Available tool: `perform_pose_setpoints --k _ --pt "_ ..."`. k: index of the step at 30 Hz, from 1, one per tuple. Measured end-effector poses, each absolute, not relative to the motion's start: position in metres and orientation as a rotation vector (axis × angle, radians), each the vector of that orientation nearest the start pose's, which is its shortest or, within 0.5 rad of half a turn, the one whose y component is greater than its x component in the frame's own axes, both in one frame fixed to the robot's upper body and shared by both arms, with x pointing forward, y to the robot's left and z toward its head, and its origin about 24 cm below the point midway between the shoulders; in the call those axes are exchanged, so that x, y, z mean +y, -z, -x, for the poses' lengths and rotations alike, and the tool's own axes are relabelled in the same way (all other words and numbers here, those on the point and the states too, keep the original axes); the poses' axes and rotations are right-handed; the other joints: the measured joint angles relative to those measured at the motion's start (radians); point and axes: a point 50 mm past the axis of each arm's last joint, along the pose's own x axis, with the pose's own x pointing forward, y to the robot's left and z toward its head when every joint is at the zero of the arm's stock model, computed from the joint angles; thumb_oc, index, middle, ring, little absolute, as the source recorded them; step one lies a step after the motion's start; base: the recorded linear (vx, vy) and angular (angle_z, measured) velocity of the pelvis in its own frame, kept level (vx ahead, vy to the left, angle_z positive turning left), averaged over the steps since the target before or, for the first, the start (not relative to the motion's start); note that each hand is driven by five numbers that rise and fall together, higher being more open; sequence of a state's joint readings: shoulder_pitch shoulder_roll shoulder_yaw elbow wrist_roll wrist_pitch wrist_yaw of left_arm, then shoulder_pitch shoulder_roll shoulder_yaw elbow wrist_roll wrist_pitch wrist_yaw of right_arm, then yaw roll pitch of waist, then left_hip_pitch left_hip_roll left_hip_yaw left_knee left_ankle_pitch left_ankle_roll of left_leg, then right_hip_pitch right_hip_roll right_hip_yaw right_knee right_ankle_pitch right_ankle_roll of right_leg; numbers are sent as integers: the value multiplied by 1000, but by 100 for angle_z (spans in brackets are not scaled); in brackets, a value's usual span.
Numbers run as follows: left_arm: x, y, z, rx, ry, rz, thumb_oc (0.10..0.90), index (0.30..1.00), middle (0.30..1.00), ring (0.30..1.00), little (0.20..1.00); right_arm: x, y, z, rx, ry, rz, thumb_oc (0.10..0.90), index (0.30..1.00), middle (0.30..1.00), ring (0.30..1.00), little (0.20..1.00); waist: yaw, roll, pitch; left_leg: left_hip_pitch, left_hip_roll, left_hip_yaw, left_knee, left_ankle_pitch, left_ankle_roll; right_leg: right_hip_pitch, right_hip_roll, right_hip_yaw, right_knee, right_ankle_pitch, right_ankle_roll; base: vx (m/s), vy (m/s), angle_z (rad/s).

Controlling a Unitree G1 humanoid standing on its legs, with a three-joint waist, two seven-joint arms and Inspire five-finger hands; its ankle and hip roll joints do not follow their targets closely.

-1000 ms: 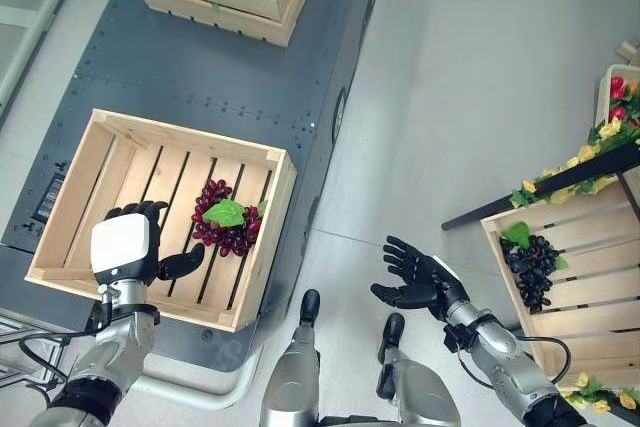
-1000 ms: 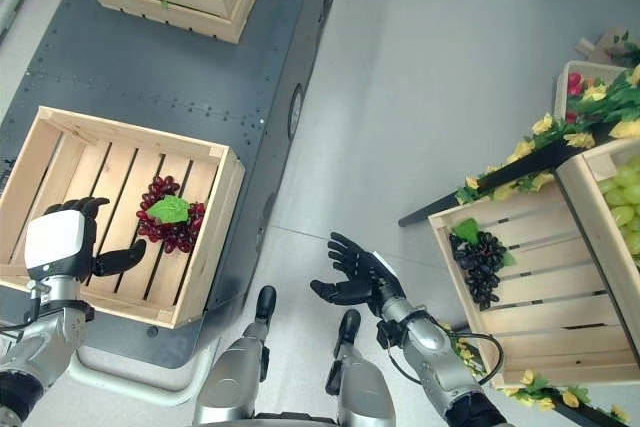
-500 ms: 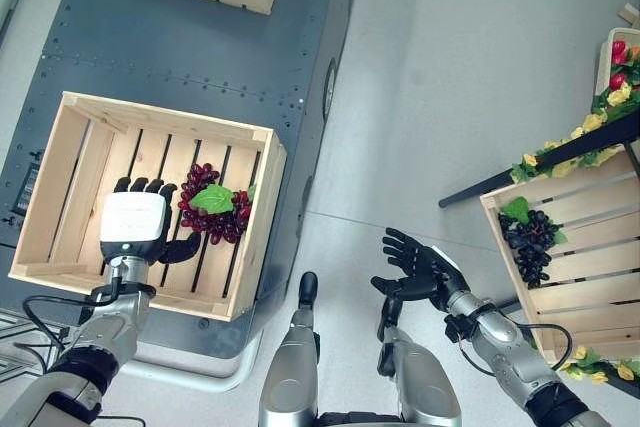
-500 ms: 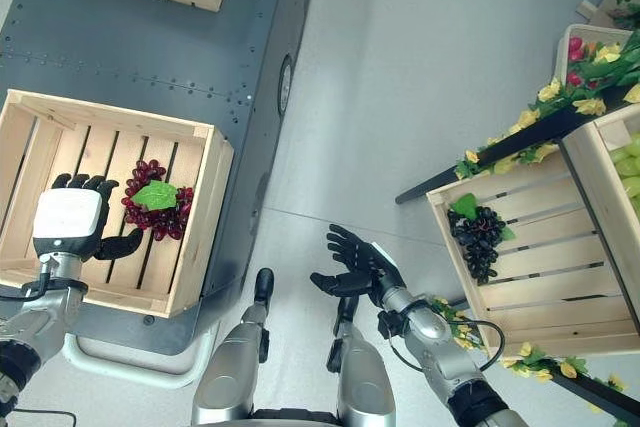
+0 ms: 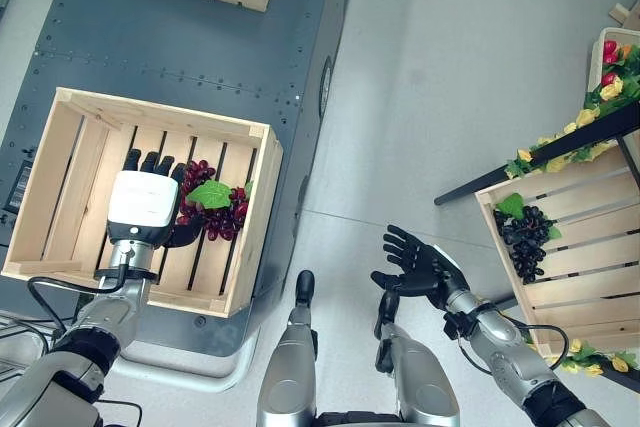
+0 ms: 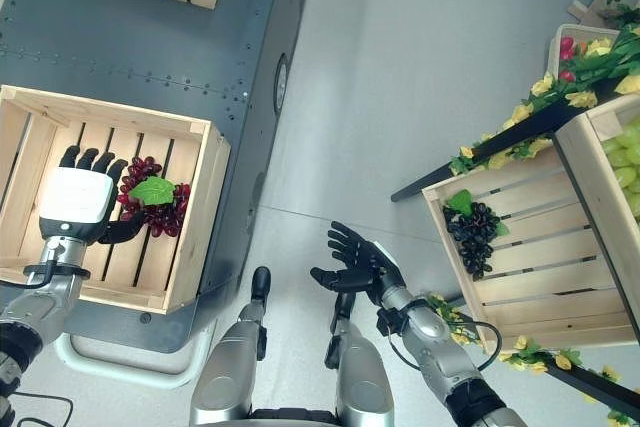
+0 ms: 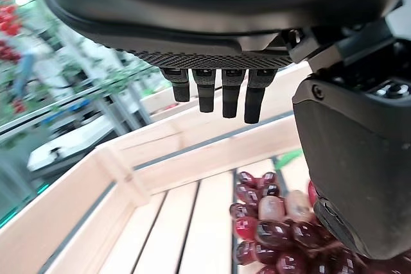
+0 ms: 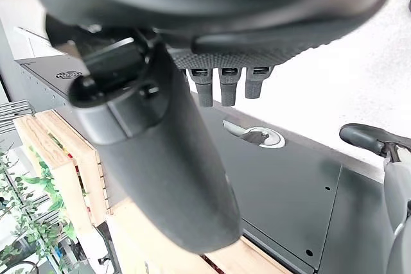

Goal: Pick up the fruits from the basket on one side to the basket on the other side

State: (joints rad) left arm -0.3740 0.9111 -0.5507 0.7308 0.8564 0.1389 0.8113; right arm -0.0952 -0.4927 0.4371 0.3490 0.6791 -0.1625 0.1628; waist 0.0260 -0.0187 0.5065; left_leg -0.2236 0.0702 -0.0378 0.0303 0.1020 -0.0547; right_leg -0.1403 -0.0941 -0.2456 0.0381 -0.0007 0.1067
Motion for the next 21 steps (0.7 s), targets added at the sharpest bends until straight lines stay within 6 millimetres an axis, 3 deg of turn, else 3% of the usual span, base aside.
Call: perform_pose_setpoints --k 10,21 --pt "312 -74 -294 -376 -120 -2153 800 900 900 900 900 -177 10 -250 256 -325 -124 800 900 900 900 900 -12 -15 8 -4 -1 17 0 0 0 -8 -4 11 1 0 1 -8 35 -2" --pt "309 -69 -298 -235 88 -2222 800 900 900 900 900 -182 7 -253 252 -269 -146 800 900 900 900 900 -21 -12 10 -37 -11 20 1 6 6 -38 -13 11 3 3 7 -3 17 1"
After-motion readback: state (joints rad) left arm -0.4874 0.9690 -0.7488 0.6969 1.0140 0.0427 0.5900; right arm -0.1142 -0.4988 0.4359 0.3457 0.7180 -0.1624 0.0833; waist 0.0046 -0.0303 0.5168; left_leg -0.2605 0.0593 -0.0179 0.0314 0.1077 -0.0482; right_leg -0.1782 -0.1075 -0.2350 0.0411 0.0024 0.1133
